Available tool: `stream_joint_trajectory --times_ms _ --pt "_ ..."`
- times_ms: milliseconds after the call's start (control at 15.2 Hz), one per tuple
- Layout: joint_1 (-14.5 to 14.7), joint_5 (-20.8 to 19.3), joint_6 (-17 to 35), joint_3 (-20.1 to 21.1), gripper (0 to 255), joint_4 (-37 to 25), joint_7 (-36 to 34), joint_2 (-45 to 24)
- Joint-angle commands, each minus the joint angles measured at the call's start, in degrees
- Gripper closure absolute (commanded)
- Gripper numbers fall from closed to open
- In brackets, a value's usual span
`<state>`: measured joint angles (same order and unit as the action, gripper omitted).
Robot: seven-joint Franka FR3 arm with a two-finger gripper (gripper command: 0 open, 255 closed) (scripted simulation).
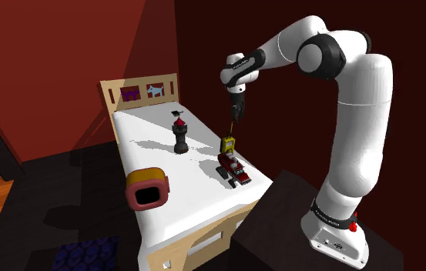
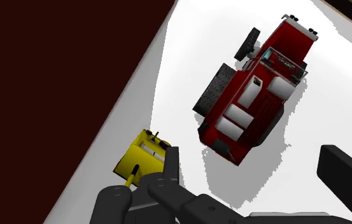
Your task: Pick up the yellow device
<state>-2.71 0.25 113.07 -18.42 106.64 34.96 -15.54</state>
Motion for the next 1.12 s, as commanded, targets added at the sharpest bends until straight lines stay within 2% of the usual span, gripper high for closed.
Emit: stream_joint_trajectory --times_ms 0,330,660,1056 --pt "-0.96 0.79 0.07 0.28 0 -4.39 2.62 -4.89" --pt "-3.75 2.11 -1.83 1.6 0 -18.13 7.86 -17.5" --pt "-6.6 2.55 -5.87 3.07 0 -34.62 11.62 -30.33" --pt "-6.75 2.87 -2.75 3.39 0 -33.64 11.42 -32.51"
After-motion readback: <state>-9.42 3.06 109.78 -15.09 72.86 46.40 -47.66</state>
